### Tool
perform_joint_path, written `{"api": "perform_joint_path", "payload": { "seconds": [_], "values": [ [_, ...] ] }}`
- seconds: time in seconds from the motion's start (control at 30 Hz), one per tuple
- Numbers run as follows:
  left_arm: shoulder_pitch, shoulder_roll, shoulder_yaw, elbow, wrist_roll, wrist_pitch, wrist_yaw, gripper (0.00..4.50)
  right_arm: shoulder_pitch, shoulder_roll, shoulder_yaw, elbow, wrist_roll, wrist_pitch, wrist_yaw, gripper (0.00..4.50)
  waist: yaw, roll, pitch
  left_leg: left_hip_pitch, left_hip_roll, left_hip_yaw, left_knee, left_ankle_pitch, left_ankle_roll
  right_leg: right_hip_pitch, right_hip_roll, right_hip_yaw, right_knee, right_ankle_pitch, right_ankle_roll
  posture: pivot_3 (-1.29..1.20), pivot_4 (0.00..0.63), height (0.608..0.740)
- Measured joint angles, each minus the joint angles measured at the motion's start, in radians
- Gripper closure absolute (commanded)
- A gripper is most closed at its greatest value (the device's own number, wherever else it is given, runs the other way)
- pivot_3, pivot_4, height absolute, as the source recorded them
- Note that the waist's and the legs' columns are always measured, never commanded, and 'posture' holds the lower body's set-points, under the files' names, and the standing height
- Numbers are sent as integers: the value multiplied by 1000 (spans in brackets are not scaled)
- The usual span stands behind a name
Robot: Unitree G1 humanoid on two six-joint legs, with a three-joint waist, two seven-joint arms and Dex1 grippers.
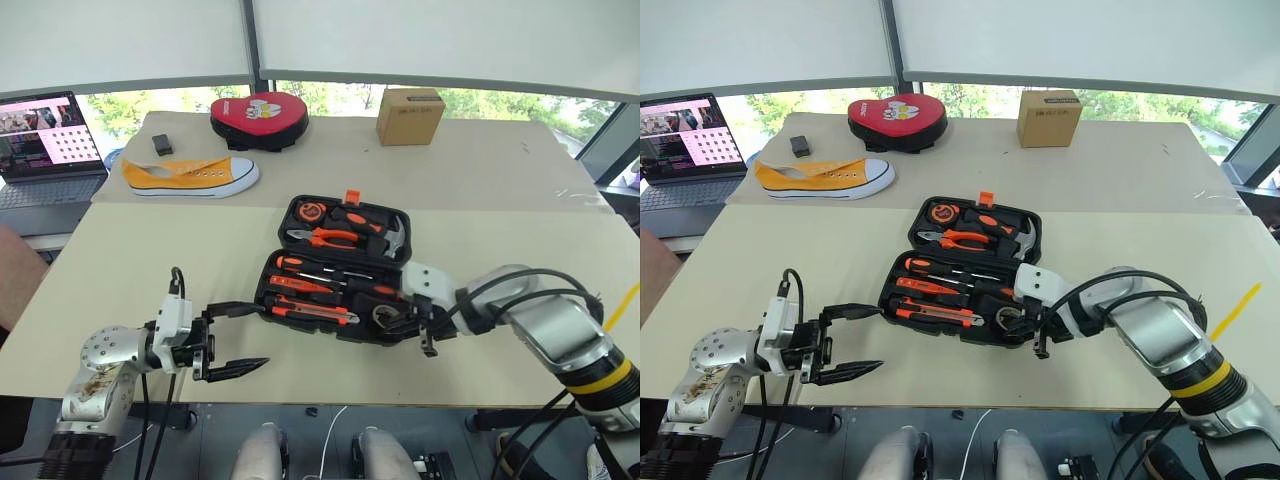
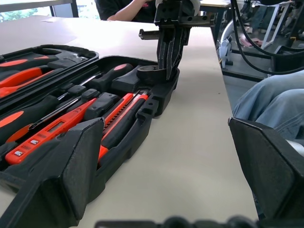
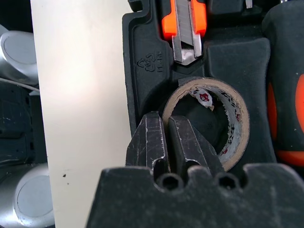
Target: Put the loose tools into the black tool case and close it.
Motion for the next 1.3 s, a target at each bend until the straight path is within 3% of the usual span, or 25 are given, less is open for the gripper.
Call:
{"api": "perform_joint_path", "payload": {
  "seconds": [0.1, 0.13, 0.17, 0.43, 0.5, 0.57, 0.63, 0.73, 0.83, 0.9, 0.93, 1.13, 1.3],
  "values": [
    [1, 8, 1, 1, 10, 0, 13, 0, -13, -28, 15, -12, 0, 24, 16, 4485, 4, 0, 0, 0, 0, 0, 1, 0, 0, 0, -1, 0, 0, 0, 0, 0, 150, 740],
    [1, 9, 5, 1, 10, 0, 15, 0, -14, -34, 16, -12, -1, 27, 22, 3741, 5, 0, 0, 0, 0, 0, 1, 0, 0, 0, -1, -1, 0, 0, 0, 0, 150, 740],
    [1, 9, 5, 1, 10, 0, 18, 0, -17, -38, 18, -12, -3, 28, 23, 3568, 5, 0, 0, 0, 0, 0, 1, 0, 0, 0, -1, -1, 0, 0, 0, 0, 150, 740],
    [-7, 39, 11, 0, 25, 38, 80, 0, -31, -79, -25, -28, 66, 64, 90, 864, 2, 0, 0, -1, 1, 0, 1, -1, 1, 0, 0, -1, 0, 0, 0, 0, 150, 740],
    [-30, 41, 22, 0, 21, 66, 105, 0, -16, -80, -91, -28, 149, 64, 149, 864, 3, -1, 0, -1, 1, -1, 1, -1, 1, 0, 0, -1, 0, 0, 0, 0, 150, 740],
    [-69, 43, 42, 1, 14, 89, 132, 542, -4, -88, -192, 2, 207, 40, 181, 803, 4, -1, 1, -1, 1, -1, 3, -1, 1, 1, 0, -1, 0, 0, 0, 0, 150, 740],
    [-97, 44, 63, 7, 6, 101, 159, 980, 23, -123, -268, 46, 218, 11, 191, 803, 6, -1, 1, -1, 1, -1, 3, -1, 1, 2, -1, -1, -1, 0, 1, 0, 150, 740],
    [-179, 41, 80, 89, 62, 92, 253, 2142, 109, -134, -375, 148, 211, -59, 175, 803, 6, -2, 0, -1, 0, -1, 3, -1, 1, 2, -1, -2, -1, 0, 1, 0, 150, 740],
    [-309, 19, 81, 216, 195, 39, 419, 3352, 185, -79, -412, 248, 145, -177, 79, 1582, 5, -3, 1, -1, -1, 0, 4, -1, 1, 2, 1, -1, 0, 1, 1, 0, 150, 740],
    [-368, -6, 68, 271, 246, 45, 495, 3814, 217, -23, -413, 313, 89, -260, -1, 2029, 2, -3, 0, -1, -1, 1, 4, -1, 1, 1, 0, 1, 0, 2, 3, 0, 150, 740],
    [-387, -20, 48, 292, 267, 61, 518, 4344, 229, 4, -411, 351, 47, -319, -46, 2459, -1, -3, 0, -1, -2, 1, 4, -1, 1, 1, 0, 2, 0, 2, 3, 0, 150, 740],
    [-440, -126, -99, 421, 347, 184, 553, 4500, 200, 162, -388, 505, -116, -565, -265, 4438, -7, -3, 0, -2, -2, 6, 4, 0, 0, -1, 1, 2, 1, 2, 4, 0, 150, 740],
    [-470, -155, -144, 432, 363, 216, 523, 4500, 173, 225, -357, 514, -160, -630, -324, 4438, -5, -3, 0, -2, -2, 7, 4, 0, 0, -1, 0, 2, 2, 2, 4, 0, 150, 740]
  ]
}}
